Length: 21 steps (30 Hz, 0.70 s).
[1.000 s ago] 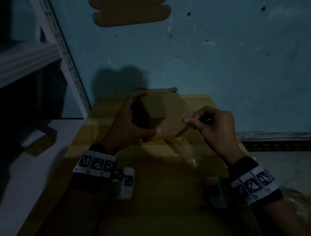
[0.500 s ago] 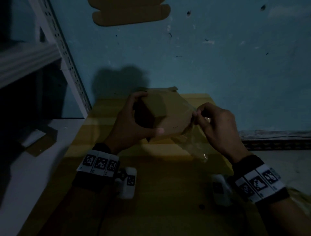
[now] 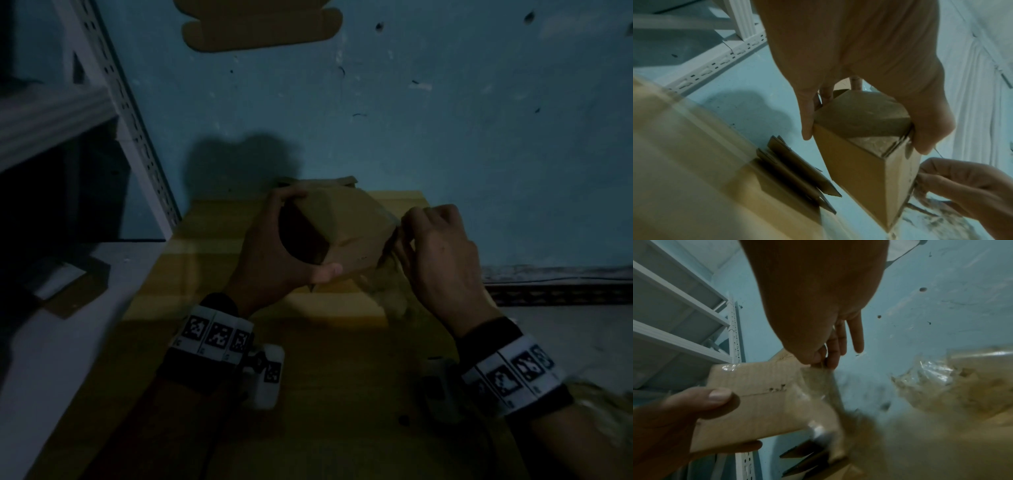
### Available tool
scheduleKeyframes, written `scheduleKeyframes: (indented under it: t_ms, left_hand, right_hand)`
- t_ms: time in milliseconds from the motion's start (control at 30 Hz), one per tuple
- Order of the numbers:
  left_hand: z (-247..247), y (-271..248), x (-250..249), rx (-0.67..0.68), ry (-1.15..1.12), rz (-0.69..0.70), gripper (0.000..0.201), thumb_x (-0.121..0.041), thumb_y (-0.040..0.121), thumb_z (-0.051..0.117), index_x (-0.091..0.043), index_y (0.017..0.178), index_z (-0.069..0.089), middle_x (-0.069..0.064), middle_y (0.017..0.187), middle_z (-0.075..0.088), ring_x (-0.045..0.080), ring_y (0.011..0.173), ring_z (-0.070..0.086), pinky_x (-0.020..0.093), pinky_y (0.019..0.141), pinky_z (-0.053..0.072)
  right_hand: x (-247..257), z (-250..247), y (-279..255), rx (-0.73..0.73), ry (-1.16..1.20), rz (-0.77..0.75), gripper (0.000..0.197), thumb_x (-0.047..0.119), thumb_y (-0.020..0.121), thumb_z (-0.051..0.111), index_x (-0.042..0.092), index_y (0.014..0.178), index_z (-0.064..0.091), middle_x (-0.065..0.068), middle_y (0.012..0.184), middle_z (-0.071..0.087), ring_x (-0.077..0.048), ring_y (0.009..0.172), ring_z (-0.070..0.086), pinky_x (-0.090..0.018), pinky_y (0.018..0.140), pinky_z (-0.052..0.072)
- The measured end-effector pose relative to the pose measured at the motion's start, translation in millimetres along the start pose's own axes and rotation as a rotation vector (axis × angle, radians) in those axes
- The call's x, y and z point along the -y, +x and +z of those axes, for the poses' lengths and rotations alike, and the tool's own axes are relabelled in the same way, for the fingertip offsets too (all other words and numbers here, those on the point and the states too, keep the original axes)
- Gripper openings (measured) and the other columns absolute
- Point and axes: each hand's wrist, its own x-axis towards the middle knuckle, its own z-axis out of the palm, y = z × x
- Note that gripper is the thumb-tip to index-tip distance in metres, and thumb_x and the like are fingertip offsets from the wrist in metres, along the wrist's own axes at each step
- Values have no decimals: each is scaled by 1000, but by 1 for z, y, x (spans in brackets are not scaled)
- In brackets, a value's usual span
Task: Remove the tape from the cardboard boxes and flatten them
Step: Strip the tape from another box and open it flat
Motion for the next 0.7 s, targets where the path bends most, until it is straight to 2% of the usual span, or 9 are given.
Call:
scheduleKeyframes:
  t_ms: [67,133,233,300,333,400,533,633,700]
  left_hand:
    - [1,1,0,6,-1,0,100,-34,49,97,-37,131,41,-24,130,47,-10,119,45,22,87,47]
    - [2,2,0,9,-1,3,100,-37,48,96,-36,132,41,-22,132,47,-7,120,46,22,88,46]
    - [2,3,1,5,-1,14,100,-38,48,97,-34,132,42,-19,132,48,-5,119,48,16,85,44]
    - [2,1,2,5,-5,13,98,-32,50,98,-33,132,42,-23,129,47,-10,117,47,7,81,43]
    - [2,1,3,10,-9,12,98,-30,51,98,-33,132,42,-25,128,46,-13,116,46,4,80,43]
    - [2,-1,4,21,-14,6,97,-29,52,97,-33,132,42,-25,128,46,-14,115,45,1,79,41]
    - [3,-3,4,30,-41,15,95,-24,55,96,-30,133,42,-25,127,47,-16,113,47,3,80,42]
    - [5,-3,3,34,-41,17,93,-22,55,96,-29,131,43,-26,124,48,-19,109,48,1,78,41]
    - [6,-3,3,41,-35,9,94,-25,54,96,-32,131,42,-27,124,48,-18,110,47,1,77,41]
  right_hand:
    - [0,1,1,-16,-19,8,19,16,93,69,5,87,55,-15,86,57,-34,101,50,-31,58,27]
    - [1,0,2,-41,-12,17,17,15,92,68,4,88,56,-17,95,56,-35,105,49,-34,60,35]
    - [0,-2,3,-55,39,24,17,14,94,68,4,86,57,-20,118,52,-32,108,51,-32,71,39]
    - [-4,0,3,-33,122,-23,17,10,94,67,6,84,54,-14,104,55,-28,86,57,-29,66,36]
    - [-5,0,3,-22,150,-45,19,8,94,67,9,83,52,-10,92,54,-26,74,54,-29,60,33]
    - [-6,0,2,-9,167,-66,28,4,93,68,16,81,45,-6,79,50,-23,61,47,-27,54,27]
    - [0,-4,2,-1,178,-57,39,1,88,72,18,78,39,-6,70,47,-20,54,40,-20,50,23]
    - [3,-3,3,-16,171,-57,44,-5,83,73,17,75,35,-2,66,38,-8,51,24,-20,49,14]
    - [3,-2,3,-22,181,-49,45,-6,82,72,17,74,35,-1,65,37,-3,53,21,-20,50,13]
